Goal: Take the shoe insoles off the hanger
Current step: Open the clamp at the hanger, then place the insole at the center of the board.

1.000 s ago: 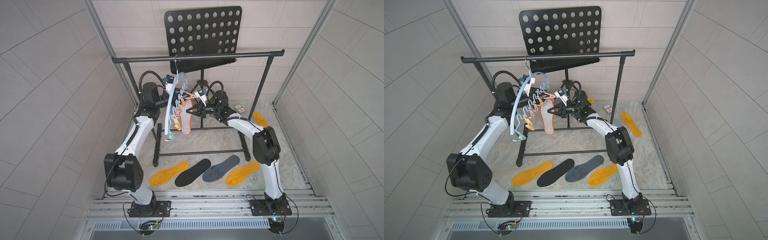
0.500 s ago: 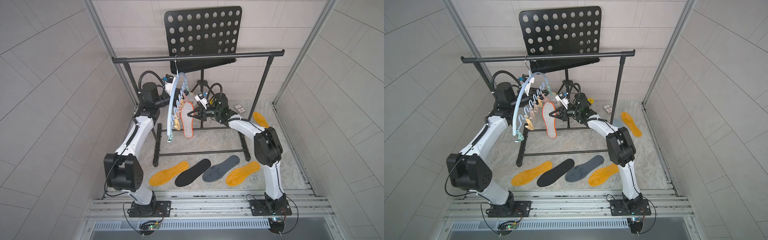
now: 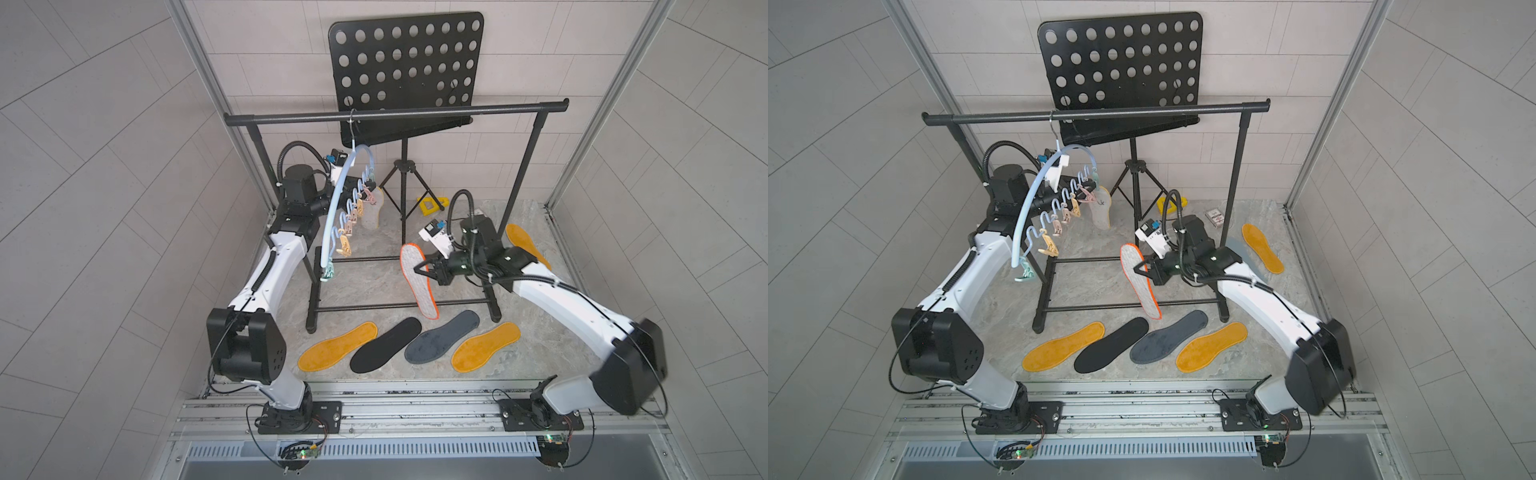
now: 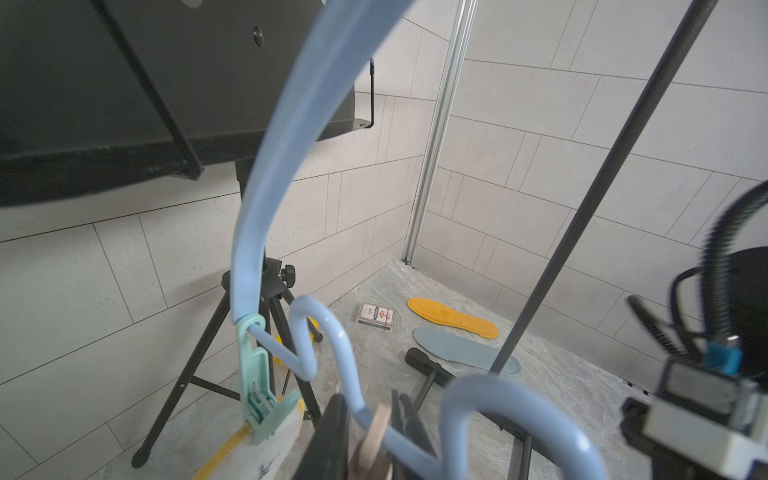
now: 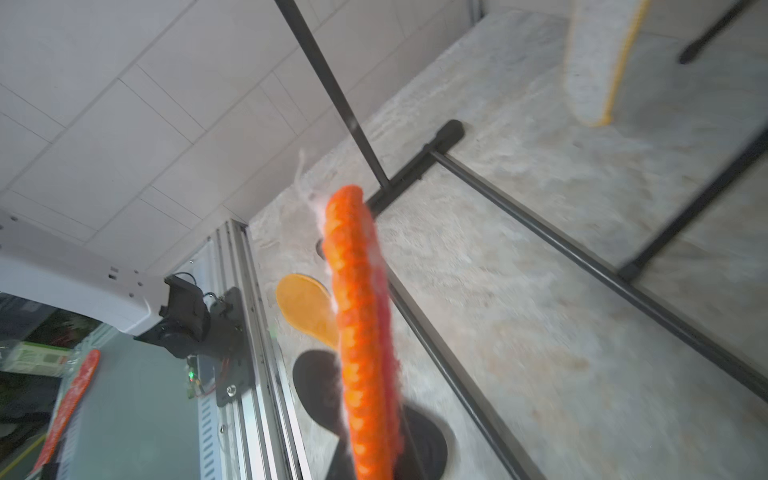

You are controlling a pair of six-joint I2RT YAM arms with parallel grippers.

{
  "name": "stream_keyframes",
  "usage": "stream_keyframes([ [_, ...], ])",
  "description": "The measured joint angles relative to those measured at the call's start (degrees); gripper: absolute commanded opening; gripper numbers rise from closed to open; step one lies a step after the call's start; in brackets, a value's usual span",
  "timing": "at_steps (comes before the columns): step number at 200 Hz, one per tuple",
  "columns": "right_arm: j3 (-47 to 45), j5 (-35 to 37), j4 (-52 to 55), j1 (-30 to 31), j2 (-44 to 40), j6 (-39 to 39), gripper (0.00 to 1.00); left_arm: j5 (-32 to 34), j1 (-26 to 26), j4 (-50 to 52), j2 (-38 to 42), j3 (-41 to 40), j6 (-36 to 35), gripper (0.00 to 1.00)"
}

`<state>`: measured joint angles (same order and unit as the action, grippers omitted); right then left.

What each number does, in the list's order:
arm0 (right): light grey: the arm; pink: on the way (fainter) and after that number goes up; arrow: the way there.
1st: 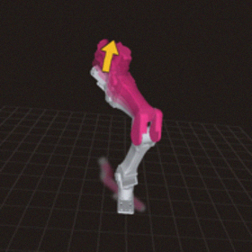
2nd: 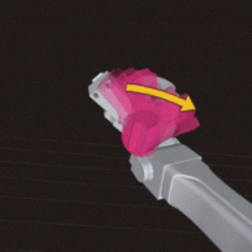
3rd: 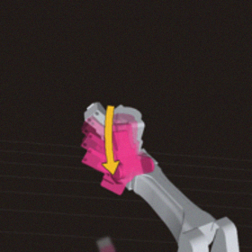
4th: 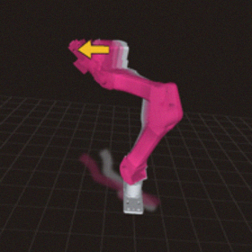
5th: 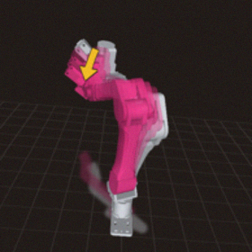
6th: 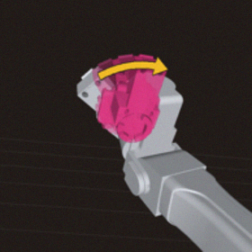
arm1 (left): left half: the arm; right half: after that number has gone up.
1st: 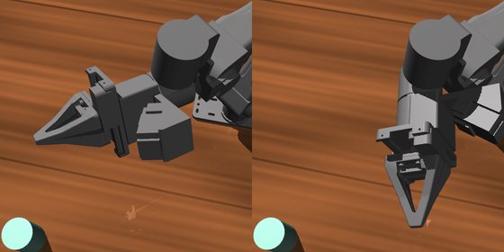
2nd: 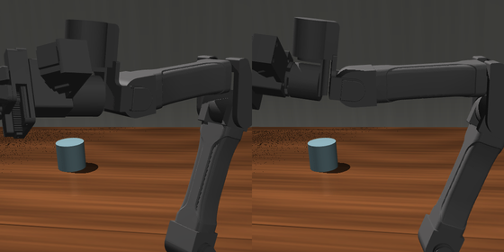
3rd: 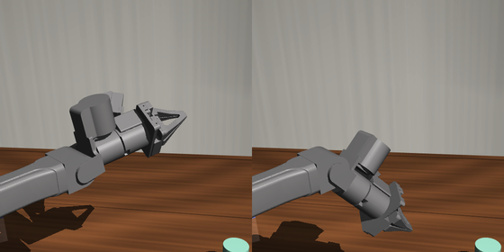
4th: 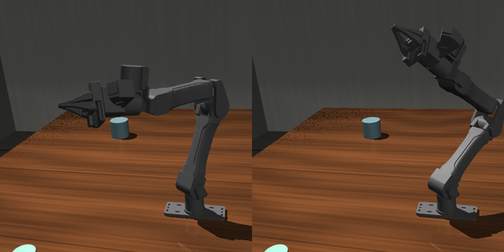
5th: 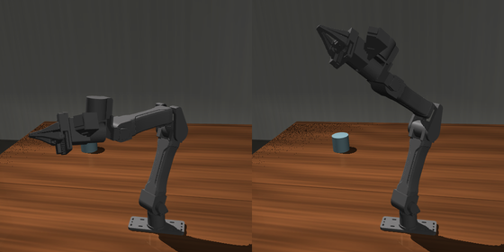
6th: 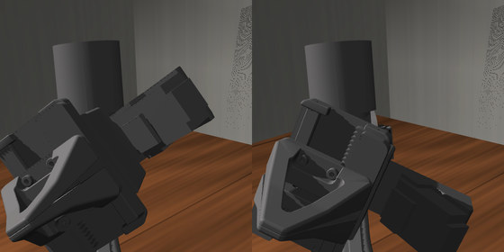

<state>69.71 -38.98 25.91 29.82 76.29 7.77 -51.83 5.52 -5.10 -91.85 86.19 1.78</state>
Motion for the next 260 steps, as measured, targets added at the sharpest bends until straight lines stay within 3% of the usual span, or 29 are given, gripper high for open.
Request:
stream_keyframes([
  [47,-7.19,18.45,18.32,-4.09,-25.27,1.01,0.00,0.85,0.00,2.75,0.13,0.87,-2.36,0.12],
  [82,-7.58,31.10,26.38,-13.05,-31.52,2.54,0.00,1.11,0.00,4.02,-0.09,1.68,-2.93,0.12],
  [117,-6.93,46.90,27.91,-15.67,-23.61,4.52,0.00,1.09,0.02,4.11,-0.39,1.95,-2.93,0.12],
  [150,-6.95,56.19,27.08,-22.62,-11.28,8.02,0.00,1.09,0.00,4.48,-0.42,2.19,-3.10,0.12],
  [197,-5.62,62.62,24.06,-31.32,1.70,14.86,0.00,1.07,0.00,4.90,-0.42,2.23,-4.07,0.11],
  [236,7.06,69.13,28.70,-37.59,21.20,18.95,0.00,1.07,0.00,4.83,-0.50,2.23,-4.26,0.11],
  [260,8.52,71.63,30.47,-38.49,29.64,19.37,0.00,1.05,0.00,4.61,-0.72,2.43,-4.22,0.11],
])
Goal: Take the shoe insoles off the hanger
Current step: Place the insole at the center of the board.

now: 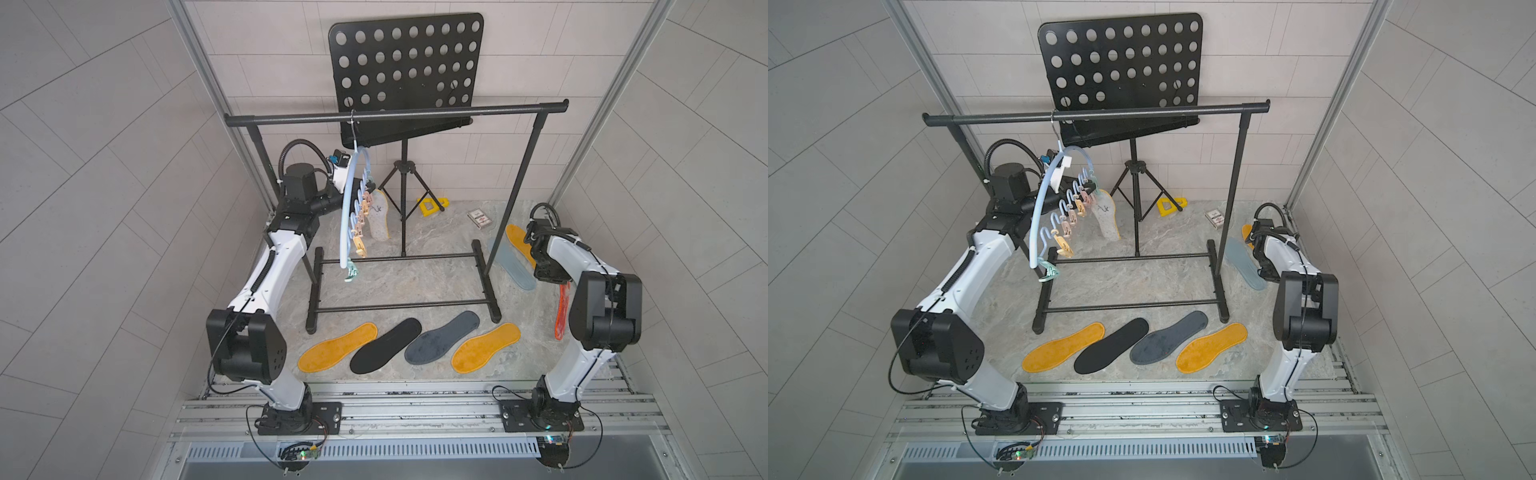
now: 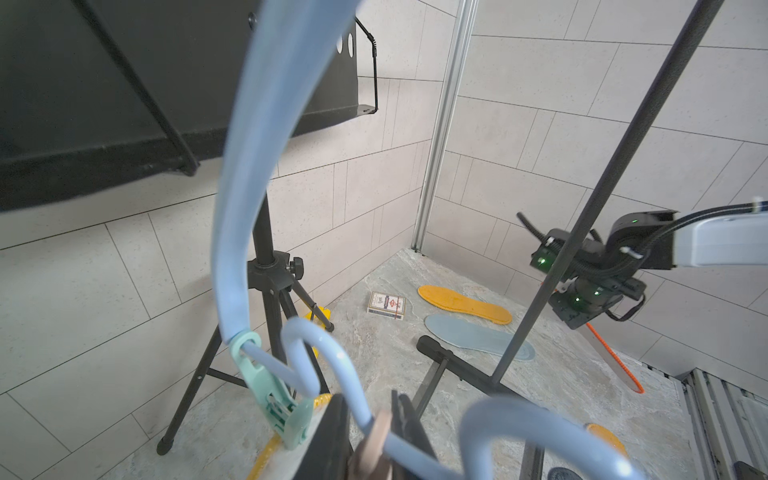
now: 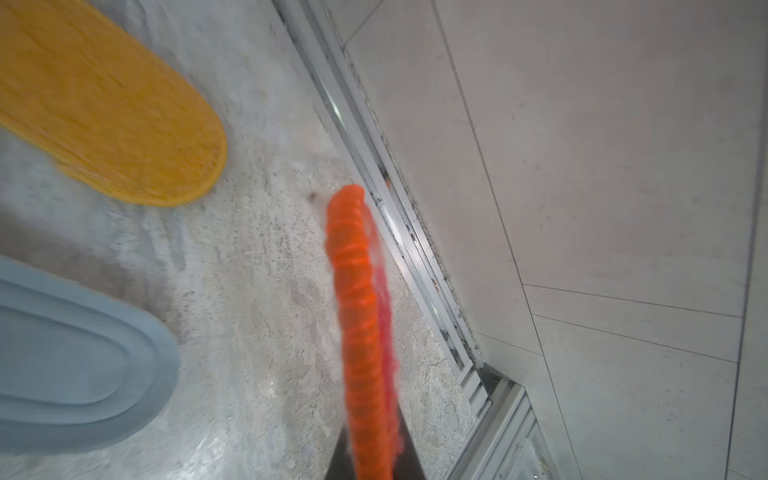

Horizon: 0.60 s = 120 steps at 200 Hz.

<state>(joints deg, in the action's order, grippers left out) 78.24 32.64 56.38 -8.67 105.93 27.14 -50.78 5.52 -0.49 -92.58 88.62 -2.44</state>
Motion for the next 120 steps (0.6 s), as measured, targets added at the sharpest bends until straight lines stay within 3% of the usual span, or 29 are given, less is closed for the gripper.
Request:
stream_keyframes([
  [120,0.94,4.02,-2.67,-5.11,8.76,-9.16,0.03,0.02,-0.02,1.18,-0.70,1.16,-0.94,0.11],
])
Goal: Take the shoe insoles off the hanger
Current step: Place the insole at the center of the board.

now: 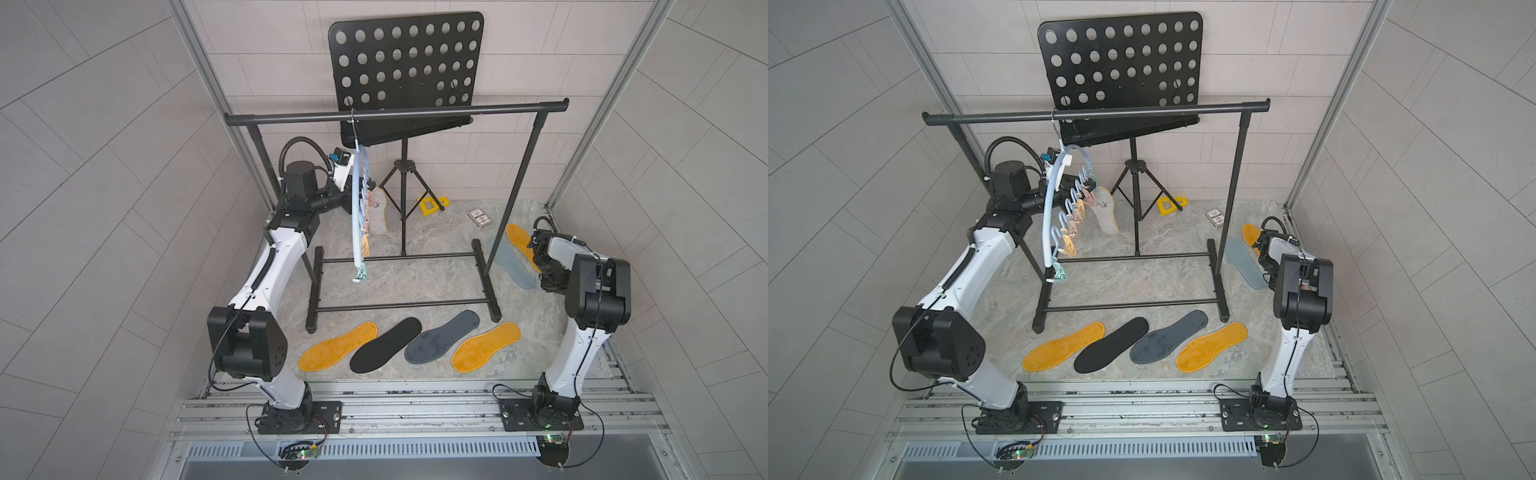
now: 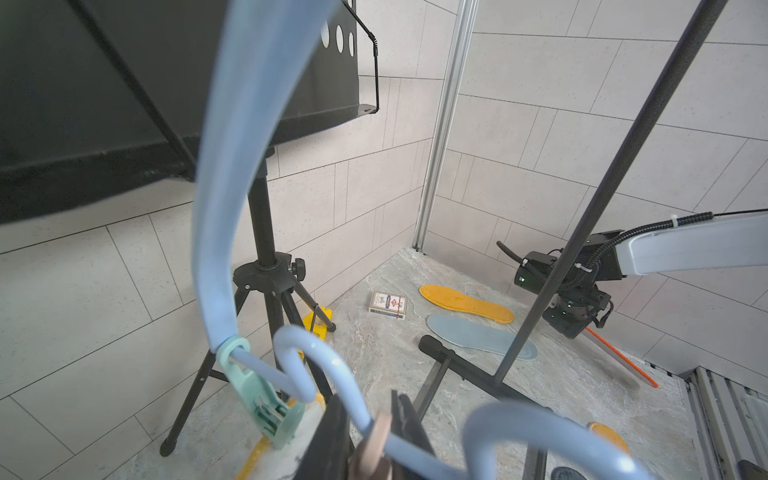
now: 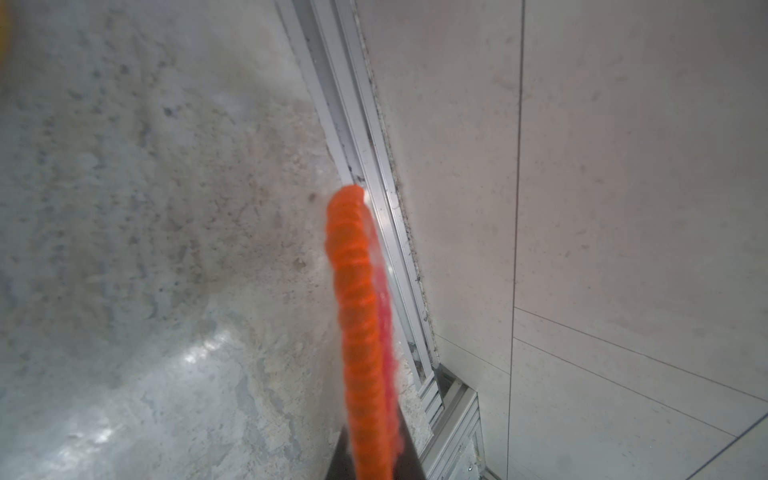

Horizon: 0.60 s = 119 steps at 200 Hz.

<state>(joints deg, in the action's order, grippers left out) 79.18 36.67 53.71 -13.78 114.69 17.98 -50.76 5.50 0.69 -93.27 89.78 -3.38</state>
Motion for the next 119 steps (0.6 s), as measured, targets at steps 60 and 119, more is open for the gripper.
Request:
stream_keyframes([
  [60,1.49,-3.41,-0.55,0.13,1.07,-1.07,0.51,-0.61,0.00,-0.24,-0.98,0.94,-0.09,0.11],
  [119,2.89,-12.39,0.31,0.13,-1.64,4.37,0.59,-0.63,0.00,-0.50,-1.40,1.29,-0.07,0.11],
])
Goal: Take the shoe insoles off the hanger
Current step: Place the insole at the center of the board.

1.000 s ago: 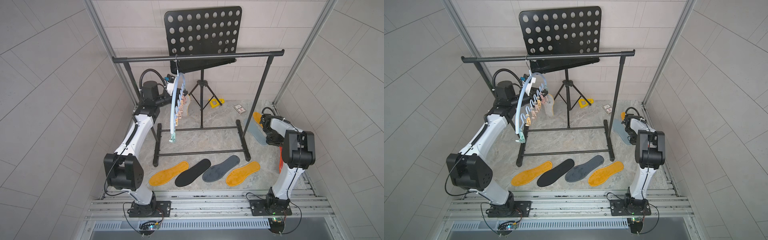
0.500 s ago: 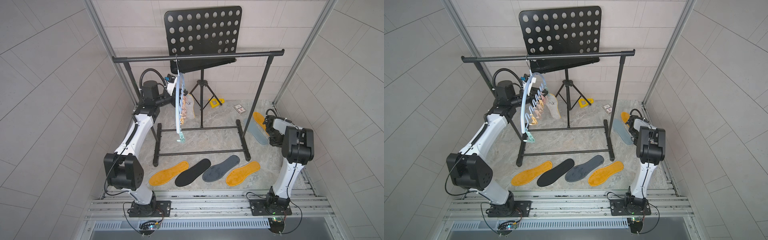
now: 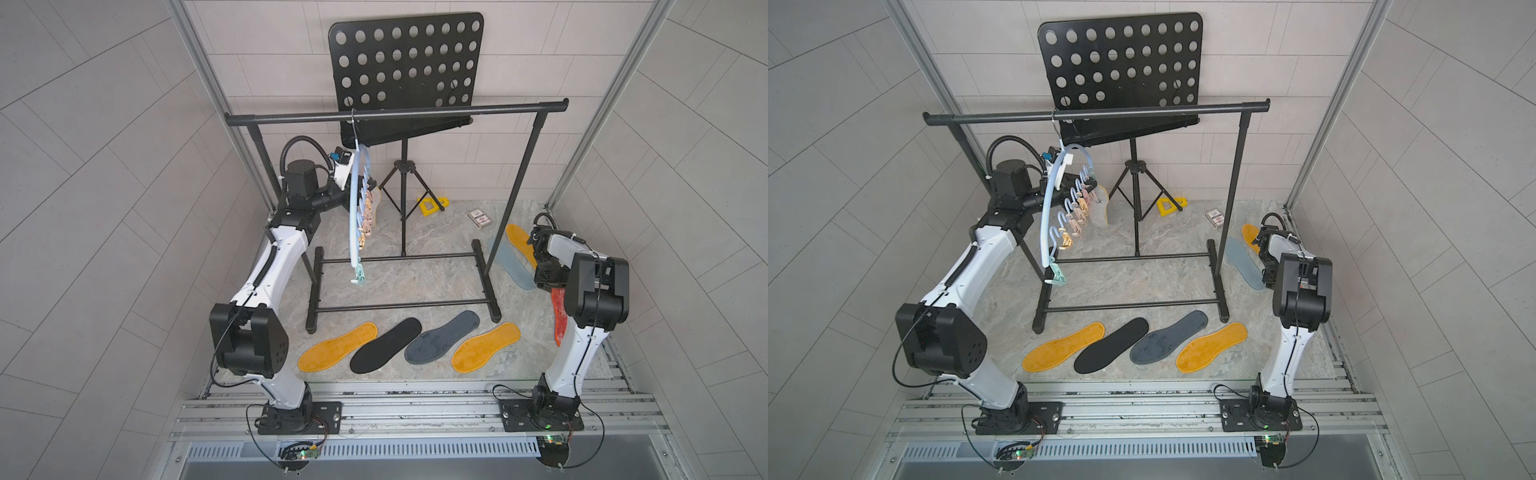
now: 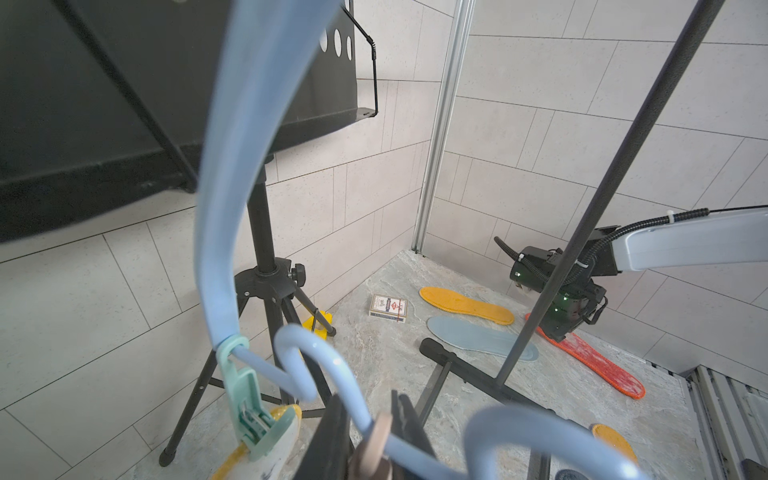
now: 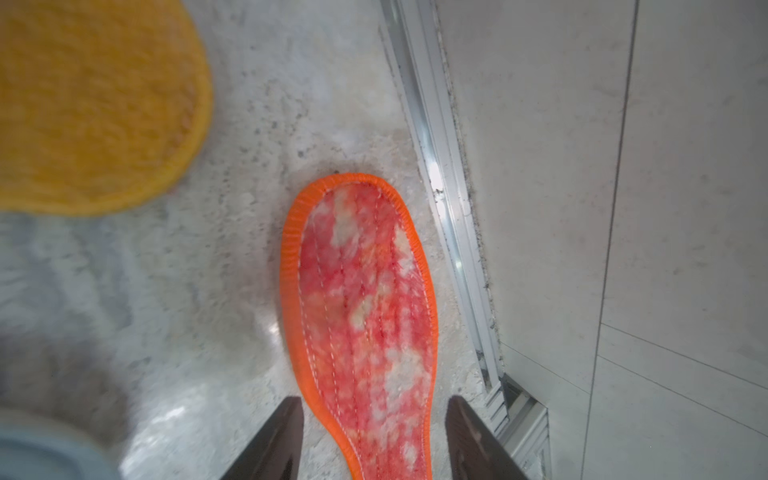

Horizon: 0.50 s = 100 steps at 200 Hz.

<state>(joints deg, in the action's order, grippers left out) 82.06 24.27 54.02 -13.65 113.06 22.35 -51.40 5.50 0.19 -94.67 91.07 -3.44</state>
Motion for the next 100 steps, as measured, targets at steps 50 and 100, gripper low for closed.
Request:
stream_keyframes([
  [50,-2.23,-6.05,-1.88,0.52,-16.98,5.90,0.59,0.02,0.00,0.11,-0.04,0.00,-0.15,0.11],
  [100,-21.64,-16.20,-24.63,5.60,-37.46,2.12,0.62,0.00,0.00,0.04,-0.04,-0.02,-0.44,0.11],
])
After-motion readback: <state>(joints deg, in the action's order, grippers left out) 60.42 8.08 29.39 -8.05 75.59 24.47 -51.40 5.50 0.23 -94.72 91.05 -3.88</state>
